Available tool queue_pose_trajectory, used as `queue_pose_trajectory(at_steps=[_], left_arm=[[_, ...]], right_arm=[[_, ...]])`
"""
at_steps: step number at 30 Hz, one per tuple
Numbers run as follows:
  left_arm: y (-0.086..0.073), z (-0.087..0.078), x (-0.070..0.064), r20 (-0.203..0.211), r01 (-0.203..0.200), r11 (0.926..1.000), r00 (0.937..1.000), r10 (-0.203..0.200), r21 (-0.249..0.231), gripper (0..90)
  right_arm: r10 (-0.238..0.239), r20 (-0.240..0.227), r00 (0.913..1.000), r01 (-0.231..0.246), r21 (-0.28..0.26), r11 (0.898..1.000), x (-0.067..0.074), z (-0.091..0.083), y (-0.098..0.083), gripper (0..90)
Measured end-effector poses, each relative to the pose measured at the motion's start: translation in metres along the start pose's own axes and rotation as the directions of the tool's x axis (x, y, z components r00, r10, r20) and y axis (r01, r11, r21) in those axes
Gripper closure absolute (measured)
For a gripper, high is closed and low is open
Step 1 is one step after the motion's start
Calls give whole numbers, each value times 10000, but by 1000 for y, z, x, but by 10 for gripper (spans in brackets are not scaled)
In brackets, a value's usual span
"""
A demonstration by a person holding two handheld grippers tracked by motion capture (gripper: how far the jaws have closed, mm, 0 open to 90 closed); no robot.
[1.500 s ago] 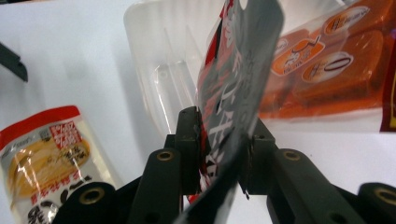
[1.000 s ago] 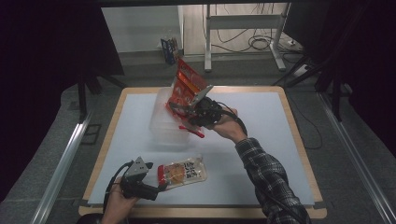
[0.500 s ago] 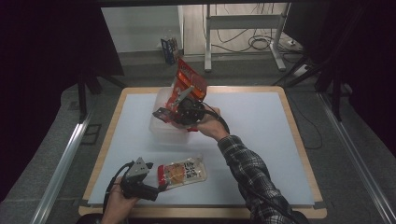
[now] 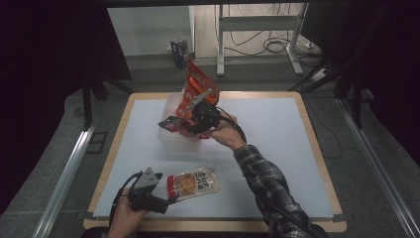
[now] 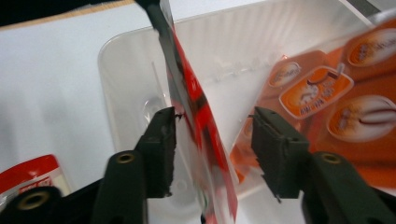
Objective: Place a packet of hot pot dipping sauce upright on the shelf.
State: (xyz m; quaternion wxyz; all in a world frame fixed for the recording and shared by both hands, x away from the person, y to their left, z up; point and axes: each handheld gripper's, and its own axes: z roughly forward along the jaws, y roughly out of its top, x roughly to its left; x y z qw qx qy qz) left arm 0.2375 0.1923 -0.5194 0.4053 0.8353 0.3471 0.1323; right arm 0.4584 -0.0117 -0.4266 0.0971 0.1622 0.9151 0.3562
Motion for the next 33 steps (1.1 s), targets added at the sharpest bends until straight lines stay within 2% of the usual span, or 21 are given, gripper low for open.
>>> queue_pose_trajectory(at_steps=[6,10,13,18,20,29,33], left_arm=[[0,0,0,21,93,9999,10000,-92,-68,53],[0,0,1,11,86,9999,10000,-85,-55,53],[0,0,0,20,96,9999,10000,-96,-45,53],[0,0,0,23,79,10000,10000,-79,8,53],[0,1,0,24,52,10000,10000,-52,30,53],[0,2,-1,12,24,10000,10000,-24,60,53],[0,2,-1,7,29,10000,10000,-29,53,53]], right_arm=[[644,-128,9978,-647,-207,9977,-7,-21,-17,489],[972,-195,9951,-973,-27,9953,-8,-27,-31,565],[886,-196,9959,-881,282,9957,-6,-26,-38,668],[624,208,9978,-638,732,9953,-4,-21,-44,848],[531,227,9983,-547,802,9953,-4,-18,-45,886],[276,773,9966,-351,978,9946,-1,-5,-37,888],[343,654,9973,-402,924,9949,-2,3,-35,889]])
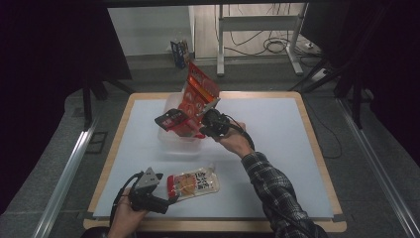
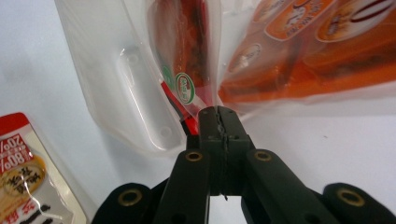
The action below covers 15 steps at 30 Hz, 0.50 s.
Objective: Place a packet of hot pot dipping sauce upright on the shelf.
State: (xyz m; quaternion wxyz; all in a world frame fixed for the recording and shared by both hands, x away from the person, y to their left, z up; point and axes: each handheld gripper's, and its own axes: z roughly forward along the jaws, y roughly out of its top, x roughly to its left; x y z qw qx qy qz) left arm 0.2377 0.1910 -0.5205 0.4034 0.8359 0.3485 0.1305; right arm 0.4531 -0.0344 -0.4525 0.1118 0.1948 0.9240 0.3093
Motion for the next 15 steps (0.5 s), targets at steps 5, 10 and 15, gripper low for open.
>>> queue_pose_trajectory(at_steps=[5,10,15], left_arm=[[0,0,0,1,13,10000,10000,-13,-8,53],[0,0,1,1,8,10000,10000,-8,-6,53],[-1,-1,1,11,21,10000,10000,-21,-20,53]], right_arm=[[-62,37,10000,62,90,9999,6,13,4,888],[-85,-96,9999,87,272,9996,7,22,6,860],[81,-91,9999,-82,-180,9998,4,15,5,728]])
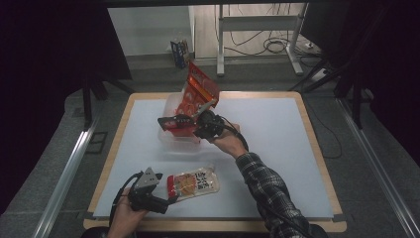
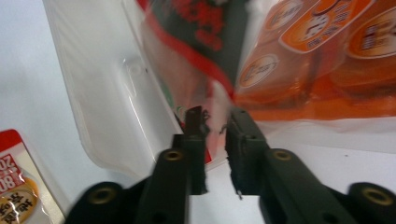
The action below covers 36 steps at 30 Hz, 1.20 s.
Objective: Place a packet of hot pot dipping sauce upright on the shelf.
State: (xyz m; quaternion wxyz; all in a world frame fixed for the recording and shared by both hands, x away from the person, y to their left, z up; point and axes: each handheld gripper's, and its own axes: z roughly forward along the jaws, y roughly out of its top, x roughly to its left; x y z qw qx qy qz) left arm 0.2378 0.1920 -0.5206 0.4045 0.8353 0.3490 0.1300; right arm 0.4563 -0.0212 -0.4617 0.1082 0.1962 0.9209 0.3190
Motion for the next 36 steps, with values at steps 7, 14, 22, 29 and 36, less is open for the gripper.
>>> queue_pose_trajectory(at_steps=[7,14,22,29,36], left_arm=[[0,1,0,-21,-3,10000,10000,4,32,52],[-2,3,0,-142,-230,9997,9996,230,-12,42],[-4,4,1,23,-399,9991,9992,399,-109,26],[-4,3,2,205,-284,9991,9994,290,-316,15],[-3,1,2,161,-176,9989,9997,183,-446,11]], right_arm=[[6,25,10000,-6,-337,9994,3,-9,-7,489],[344,-101,9994,-350,-730,9967,7,-14,-21,281],[216,-267,9994,-244,-1079,9939,17,-21,-39,124],[107,-301,9995,-147,-1346,9908,21,-31,-52,35],[169,-402,9991,-228,-1515,9882,23,-39,-69,0]])
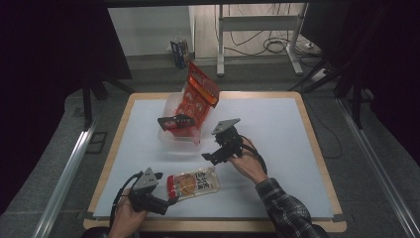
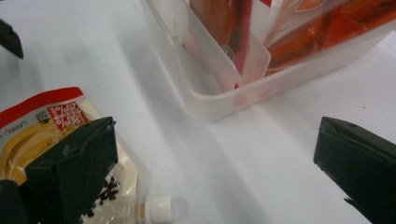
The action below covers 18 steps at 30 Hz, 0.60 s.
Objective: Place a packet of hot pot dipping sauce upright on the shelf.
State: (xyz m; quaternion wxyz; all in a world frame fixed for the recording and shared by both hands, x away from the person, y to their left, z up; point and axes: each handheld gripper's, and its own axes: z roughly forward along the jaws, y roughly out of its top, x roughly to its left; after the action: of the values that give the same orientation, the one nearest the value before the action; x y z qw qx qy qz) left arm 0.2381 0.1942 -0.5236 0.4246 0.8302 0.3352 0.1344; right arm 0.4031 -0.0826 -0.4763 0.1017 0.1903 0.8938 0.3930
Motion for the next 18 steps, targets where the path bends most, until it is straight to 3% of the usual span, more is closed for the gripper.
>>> queue_pose_trajectory(at_steps=[6,11,18], left_arm=[[-1,-1,2,-21,13,9998,10000,-14,-205,1],[-1,0,0,-216,-291,9995,9994,288,-155,0],[2,0,-4,-83,-295,9996,9995,295,4,12]], right_arm=[[120,-39,9999,-121,-186,9998,3,-10,-12,0],[356,-315,9989,-365,-305,9989,5,-17,-19,0],[463,-591,9972,-497,-588,9970,14,-30,-25,0]])
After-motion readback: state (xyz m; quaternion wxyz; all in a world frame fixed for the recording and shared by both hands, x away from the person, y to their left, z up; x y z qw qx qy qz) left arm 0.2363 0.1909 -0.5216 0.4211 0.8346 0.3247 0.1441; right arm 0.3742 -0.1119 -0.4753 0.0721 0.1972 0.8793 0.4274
